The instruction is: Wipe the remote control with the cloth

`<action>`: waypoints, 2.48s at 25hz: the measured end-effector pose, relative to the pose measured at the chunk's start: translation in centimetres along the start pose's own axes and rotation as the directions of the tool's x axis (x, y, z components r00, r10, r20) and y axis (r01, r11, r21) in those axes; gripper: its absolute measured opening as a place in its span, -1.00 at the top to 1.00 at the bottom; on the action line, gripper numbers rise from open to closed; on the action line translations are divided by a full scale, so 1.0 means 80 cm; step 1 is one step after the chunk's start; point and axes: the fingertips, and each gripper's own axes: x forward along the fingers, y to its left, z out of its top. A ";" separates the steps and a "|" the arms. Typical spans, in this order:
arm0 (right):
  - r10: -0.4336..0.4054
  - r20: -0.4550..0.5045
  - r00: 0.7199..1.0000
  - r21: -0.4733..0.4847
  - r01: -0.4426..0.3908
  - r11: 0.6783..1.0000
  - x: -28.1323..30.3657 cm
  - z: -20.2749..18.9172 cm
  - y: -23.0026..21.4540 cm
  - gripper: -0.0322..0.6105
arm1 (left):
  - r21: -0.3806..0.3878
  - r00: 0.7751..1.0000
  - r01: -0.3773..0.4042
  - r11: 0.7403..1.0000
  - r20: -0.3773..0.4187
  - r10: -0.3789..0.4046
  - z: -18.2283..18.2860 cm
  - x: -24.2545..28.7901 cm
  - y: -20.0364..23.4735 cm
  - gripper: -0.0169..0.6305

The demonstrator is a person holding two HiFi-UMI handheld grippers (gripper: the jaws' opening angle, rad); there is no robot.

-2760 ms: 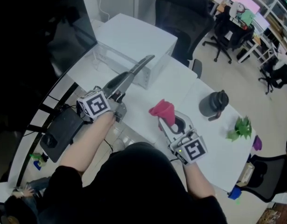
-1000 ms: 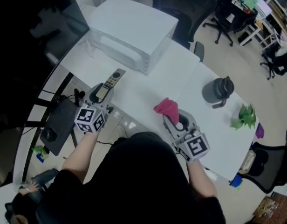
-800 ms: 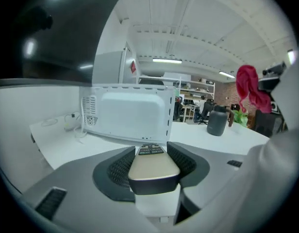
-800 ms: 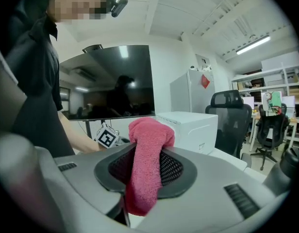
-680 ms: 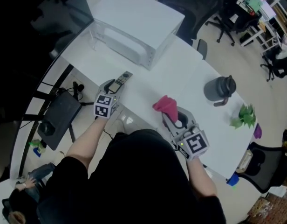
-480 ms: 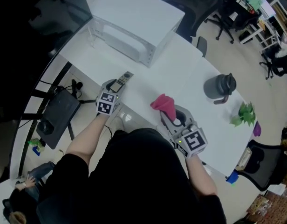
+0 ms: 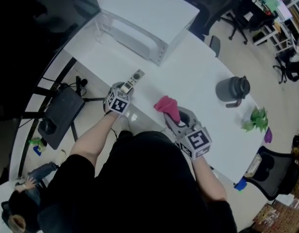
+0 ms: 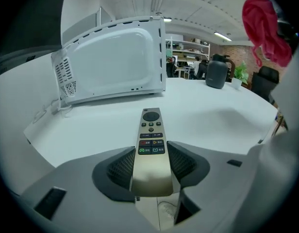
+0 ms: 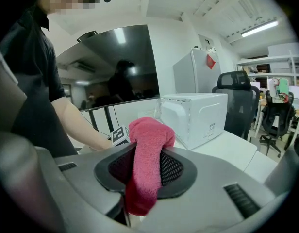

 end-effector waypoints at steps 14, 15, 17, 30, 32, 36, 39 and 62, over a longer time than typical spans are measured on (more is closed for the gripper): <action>-0.028 -0.084 0.996 0.020 0.030 0.999 0.016 -0.023 -0.017 0.55 | -0.034 0.999 0.014 0.999 0.041 -0.012 0.011 -0.024 -0.001 0.09; -0.053 -0.108 0.993 0.020 0.055 0.998 0.020 -0.033 -0.027 0.55 | -0.042 0.998 0.009 0.999 0.061 -0.006 0.016 -0.034 0.002 0.09; -0.117 -0.159 0.980 0.022 0.122 0.992 0.027 -0.055 -0.056 0.54 | -0.059 0.994 -0.001 0.998 0.109 0.008 0.025 -0.059 0.007 0.09; -0.355 -0.541 0.762 0.121 0.488 0.864 -0.034 -0.263 -0.193 0.54 | -0.107 0.965 0.045 0.993 0.262 -0.015 0.075 -0.194 -0.042 0.09; -0.349 -0.568 0.746 0.116 0.492 0.863 -0.031 -0.279 -0.193 0.54 | -0.091 0.963 0.059 0.994 0.267 -0.032 0.085 -0.196 -0.056 0.09; -0.319 -0.612 0.724 0.125 0.487 0.865 -0.027 -0.306 -0.189 0.47 | -0.049 0.956 0.084 0.995 0.285 -0.066 0.108 -0.197 -0.079 0.09; -0.315 -0.597 0.738 0.151 0.489 0.859 -0.034 -0.305 -0.188 0.32 | -0.029 0.950 0.094 0.995 0.300 -0.081 0.123 -0.198 -0.089 0.09; -0.266 0.195 0.944 0.029 0.266 0.964 -0.060 0.102 -0.060 0.76 | 0.244 0.805 0.178 0.953 0.521 -0.284 0.283 -0.281 -0.172 0.30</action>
